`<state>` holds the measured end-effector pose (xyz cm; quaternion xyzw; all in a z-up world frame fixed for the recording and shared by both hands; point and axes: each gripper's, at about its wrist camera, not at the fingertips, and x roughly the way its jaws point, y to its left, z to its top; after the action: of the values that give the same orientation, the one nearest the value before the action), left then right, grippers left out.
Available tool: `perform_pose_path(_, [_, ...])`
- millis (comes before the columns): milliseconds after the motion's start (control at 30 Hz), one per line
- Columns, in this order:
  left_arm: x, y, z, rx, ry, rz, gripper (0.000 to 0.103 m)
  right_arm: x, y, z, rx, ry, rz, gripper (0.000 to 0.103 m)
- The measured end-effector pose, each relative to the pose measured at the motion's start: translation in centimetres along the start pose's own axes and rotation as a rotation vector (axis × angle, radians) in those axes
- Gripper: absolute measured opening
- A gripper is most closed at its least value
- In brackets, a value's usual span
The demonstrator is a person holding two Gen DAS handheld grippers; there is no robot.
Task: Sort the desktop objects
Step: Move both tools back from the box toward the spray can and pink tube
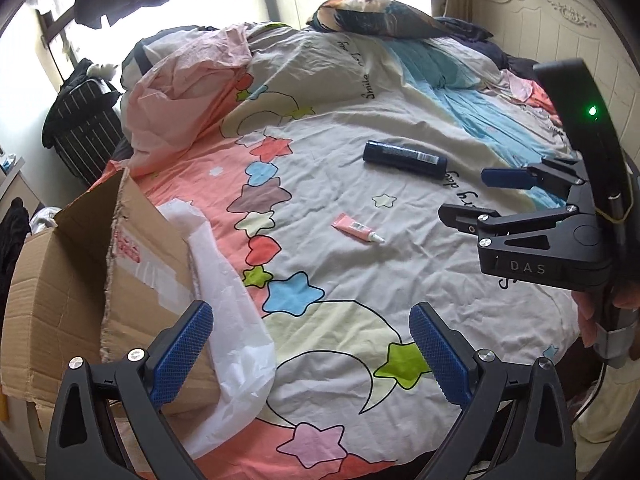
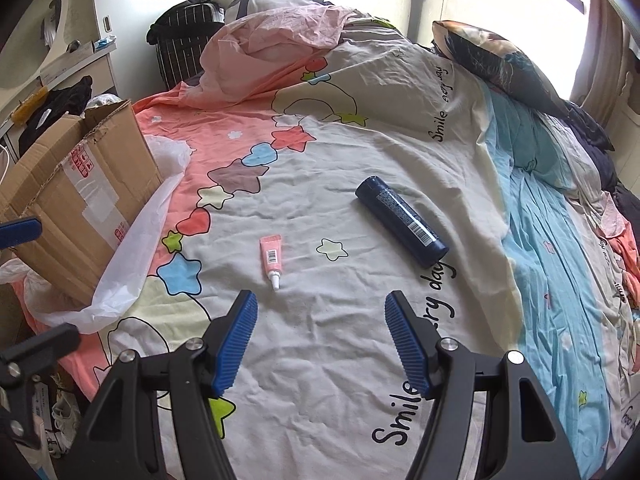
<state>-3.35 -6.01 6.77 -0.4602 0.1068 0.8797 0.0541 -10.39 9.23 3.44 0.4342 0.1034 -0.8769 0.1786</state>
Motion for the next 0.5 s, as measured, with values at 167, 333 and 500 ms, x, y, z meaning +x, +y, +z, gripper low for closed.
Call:
perform_pose_path(167, [2.2,-1.0,0.3,-0.032,0.044,-0.055,0.101,-0.3,-1.1,-0.8,0.002,0.005,-0.025,0.063])
perform_pose_path(333, [4.1,-1.0,0.8,-0.126,0.059,-0.12,0.101,-0.3,-2.1,-1.4,-0.001,0.009,-0.049,0.063])
perform_pose_path(500, [5.7,-1.2,1.3,-0.211,0.075,-0.154,0.101,-0.1,-3.2,-1.8,-0.005,0.019,-0.067,0.063])
